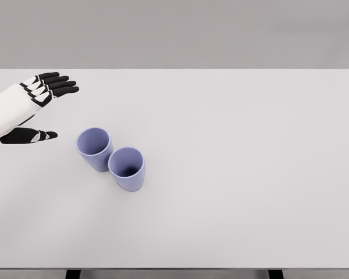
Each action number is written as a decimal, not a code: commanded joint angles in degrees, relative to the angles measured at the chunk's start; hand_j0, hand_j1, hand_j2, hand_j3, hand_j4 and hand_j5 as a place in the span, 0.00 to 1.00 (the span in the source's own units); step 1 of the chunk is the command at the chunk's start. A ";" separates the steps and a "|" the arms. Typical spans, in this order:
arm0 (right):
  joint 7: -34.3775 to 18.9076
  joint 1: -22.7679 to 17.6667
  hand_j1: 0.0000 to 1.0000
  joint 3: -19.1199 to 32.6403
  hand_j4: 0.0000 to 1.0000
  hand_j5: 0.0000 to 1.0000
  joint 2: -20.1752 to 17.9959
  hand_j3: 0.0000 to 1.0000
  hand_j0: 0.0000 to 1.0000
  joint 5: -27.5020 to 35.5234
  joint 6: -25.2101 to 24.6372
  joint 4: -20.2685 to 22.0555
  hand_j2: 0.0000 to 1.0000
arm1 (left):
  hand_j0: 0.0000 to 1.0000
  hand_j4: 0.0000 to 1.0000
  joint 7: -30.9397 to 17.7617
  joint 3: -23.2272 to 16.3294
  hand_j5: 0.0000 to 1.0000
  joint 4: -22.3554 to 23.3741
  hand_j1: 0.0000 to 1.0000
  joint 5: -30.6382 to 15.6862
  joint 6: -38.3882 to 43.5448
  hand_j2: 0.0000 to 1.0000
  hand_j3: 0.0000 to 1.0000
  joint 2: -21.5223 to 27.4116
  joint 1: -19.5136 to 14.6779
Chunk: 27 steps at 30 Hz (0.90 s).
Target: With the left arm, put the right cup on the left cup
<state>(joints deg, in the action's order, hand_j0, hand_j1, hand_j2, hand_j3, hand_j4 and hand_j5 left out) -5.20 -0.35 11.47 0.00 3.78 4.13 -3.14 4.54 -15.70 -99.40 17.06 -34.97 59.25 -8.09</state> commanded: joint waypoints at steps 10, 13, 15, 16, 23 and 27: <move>-0.25 0.00 1.00 -0.13 1.00 1.00 0.00 1.00 1.00 -0.35 0.00 0.07 1.00 | 1.00 1.00 0.03 0.50 1.00 -0.01 1.00 0.34 -0.03 1.00 1.00 0.86 -0.97; -0.25 0.00 1.00 -0.13 1.00 1.00 0.00 1.00 1.00 -0.35 0.00 0.07 1.00 | 1.00 1.00 0.03 0.59 1.00 -0.01 1.00 1.66 -0.03 1.00 1.00 2.18 -1.49; -0.25 0.00 1.00 -0.13 1.00 1.00 0.00 1.00 1.00 -0.35 0.00 0.07 1.00 | 1.00 1.00 0.03 0.59 1.00 -0.01 1.00 1.66 -0.03 1.00 1.00 3.50 -2.46; -0.25 0.00 1.00 -0.13 1.00 1.00 0.00 1.00 1.00 -0.35 0.00 0.07 1.00 | 1.00 1.00 0.03 0.59 1.00 -0.01 1.00 1.75 -0.03 1.00 1.00 4.46 -3.25; -0.25 0.00 1.00 -0.04 1.00 1.00 0.00 1.00 1.00 -0.35 0.00 0.07 1.00 | 1.00 1.00 -17.78 0.85 1.00 -0.01 1.00 -1.67 -0.03 1.00 1.00 5.70 -7.64; -0.25 0.00 1.00 -0.13 1.00 1.00 0.00 1.00 1.00 -0.35 0.00 0.07 1.00 | 1.00 1.00 -39.54 0.85 1.00 -0.80 1.00 -16.36 -0.03 1.00 1.00 2.63 -11.33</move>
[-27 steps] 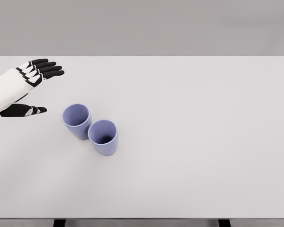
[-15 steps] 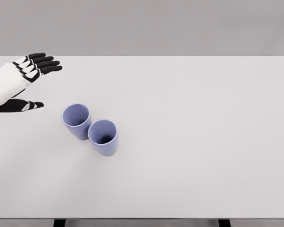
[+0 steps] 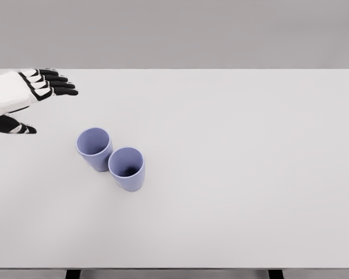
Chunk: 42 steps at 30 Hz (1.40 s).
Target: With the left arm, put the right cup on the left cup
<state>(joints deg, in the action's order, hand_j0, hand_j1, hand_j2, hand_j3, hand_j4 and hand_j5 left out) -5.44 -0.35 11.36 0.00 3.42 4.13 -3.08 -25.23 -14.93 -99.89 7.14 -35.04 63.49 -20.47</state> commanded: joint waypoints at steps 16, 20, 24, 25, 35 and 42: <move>-0.01 0.00 1.00 -0.02 1.00 1.00 0.00 1.00 1.00 0.00 0.00 0.00 1.00 | 1.00 1.00 -9.77 -11.85 1.00 -1.45 1.00 -8.02 0.04 1.00 1.00 -8.12 -16.25; -0.01 0.00 1.00 -0.02 1.00 1.00 0.00 1.00 1.00 0.00 0.00 0.00 1.00 | 1.00 1.00 -9.77 -25.22 1.00 -1.54 1.00 -8.37 0.04 1.00 1.00 -6.89 -25.32; -0.01 0.00 1.00 -0.02 1.00 1.00 0.00 1.00 1.00 0.00 0.00 0.00 1.00 | 1.00 1.00 -9.77 -37.70 1.00 -1.63 1.00 -10.03 0.04 1.00 1.00 -7.15 -34.19; -0.01 0.00 1.00 0.07 1.00 1.00 0.00 1.00 1.00 0.00 0.00 0.00 1.00 | 1.00 1.00 -9.77 -40.60 1.00 -1.63 1.00 -12.14 0.04 1.00 1.00 -7.06 -36.57; -0.01 0.00 1.00 -0.02 1.00 1.00 0.00 1.00 1.00 0.00 0.00 0.00 1.00 | 0.99 0.99 -9.77 -53.01 0.99 -1.63 0.99 -26.83 0.04 0.99 0.99 -5.04 -47.74; -0.01 0.00 1.00 -0.02 1.00 1.00 0.00 1.00 1.00 0.00 0.00 0.00 1.00 | 1.00 1.00 -9.77 -58.10 1.00 -1.63 1.00 -23.93 5.42 1.00 1.00 -5.04 -48.26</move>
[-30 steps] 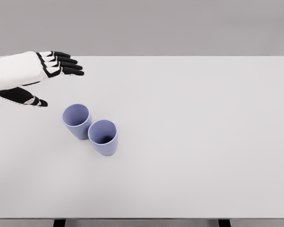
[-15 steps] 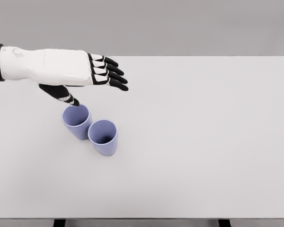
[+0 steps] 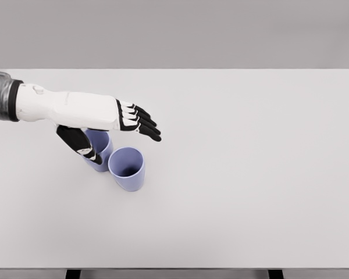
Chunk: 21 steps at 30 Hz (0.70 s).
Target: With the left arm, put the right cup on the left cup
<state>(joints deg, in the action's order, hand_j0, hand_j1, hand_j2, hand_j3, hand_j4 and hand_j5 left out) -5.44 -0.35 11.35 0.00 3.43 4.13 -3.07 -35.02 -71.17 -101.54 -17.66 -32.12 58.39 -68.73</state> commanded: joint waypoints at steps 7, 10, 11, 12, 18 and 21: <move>-0.01 0.00 1.00 -0.01 1.00 1.00 0.00 1.00 1.00 0.00 0.00 0.00 1.00 | 1.00 1.00 0.02 -2.48 1.00 -0.32 1.00 11.33 -0.92 1.00 1.00 -0.99 0.00; -0.01 0.00 1.00 -0.01 1.00 1.00 0.00 1.00 1.00 0.00 0.00 0.00 1.00 | 1.00 1.00 0.02 -2.48 1.00 -0.41 1.00 12.29 -2.77 1.00 1.00 -1.87 0.09; -0.01 0.00 1.00 -0.01 1.00 1.00 0.00 1.00 1.00 0.00 0.00 0.00 1.00 | 1.00 1.00 0.02 -2.48 1.00 -0.41 1.00 12.56 -2.77 1.00 1.00 -2.05 0.09; -0.01 0.00 1.00 0.07 1.00 1.00 0.00 1.00 1.00 0.00 0.00 0.00 1.00 | 1.00 1.00 0.02 -2.48 1.00 -0.41 1.00 13.08 -2.34 1.00 1.00 -2.31 0.09; -0.01 0.00 1.00 -0.01 1.00 1.00 0.00 1.00 1.00 0.00 0.00 0.00 1.00 | 1.00 1.00 0.02 -2.30 1.00 -0.06 1.00 18.97 1.71 1.00 1.00 -4.16 0.70; -0.01 0.00 1.00 -0.01 1.00 1.00 0.00 1.00 1.00 0.00 0.00 0.00 1.00 | 1.00 1.00 0.02 -2.39 1.00 -0.06 1.00 19.24 3.47 1.00 1.00 -4.25 0.97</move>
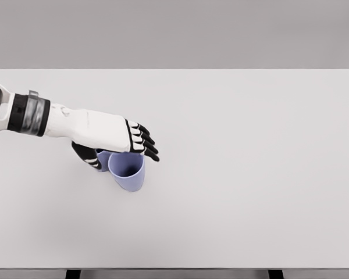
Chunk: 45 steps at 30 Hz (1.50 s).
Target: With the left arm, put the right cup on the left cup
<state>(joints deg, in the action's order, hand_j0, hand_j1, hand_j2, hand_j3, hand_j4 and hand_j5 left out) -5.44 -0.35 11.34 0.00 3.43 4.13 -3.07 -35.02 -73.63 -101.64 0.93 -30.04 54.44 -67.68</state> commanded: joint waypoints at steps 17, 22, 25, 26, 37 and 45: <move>-0.01 0.00 1.00 0.00 1.00 1.00 0.00 1.00 1.00 0.00 0.00 0.00 1.00 | 1.00 1.00 0.02 -0.02 1.00 0.04 1.00 1.01 7.01 1.00 1.00 -1.27 2.81; -0.01 0.00 1.00 0.00 1.00 1.00 0.00 1.00 1.00 0.00 0.00 0.00 1.00 | 1.00 1.00 0.02 -0.02 1.00 0.04 1.00 2.24 8.24 1.00 1.00 -1.71 3.96; -0.01 0.00 1.00 0.00 1.00 1.00 0.00 1.00 1.00 0.00 0.00 0.00 1.00 | 1.00 1.00 0.02 -0.02 1.00 0.04 1.00 2.24 8.24 1.00 1.00 -1.80 3.96; -0.01 0.00 1.00 0.00 1.00 1.00 0.00 1.00 1.00 0.00 0.00 0.00 1.00 | 1.00 1.00 0.02 -0.02 1.00 0.04 1.00 2.32 8.33 1.00 1.00 -2.15 3.96; -0.01 0.00 1.00 0.00 1.00 1.00 0.00 1.00 1.00 0.00 0.00 0.00 1.00 | 1.00 1.00 0.02 0.07 1.00 -0.05 1.00 4.79 8.33 1.00 1.00 -2.15 4.13; -0.01 0.00 1.00 0.00 1.00 1.00 0.00 1.00 1.00 0.00 0.00 0.00 1.00 | 1.00 1.00 0.02 0.15 1.00 -0.05 1.00 6.37 8.33 1.00 1.00 -2.68 4.04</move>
<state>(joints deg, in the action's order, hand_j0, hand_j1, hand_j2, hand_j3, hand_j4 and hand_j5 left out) -5.44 -0.35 11.34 0.00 3.43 4.13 -3.07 -35.02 -73.55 -101.68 7.20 -21.79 51.91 -63.55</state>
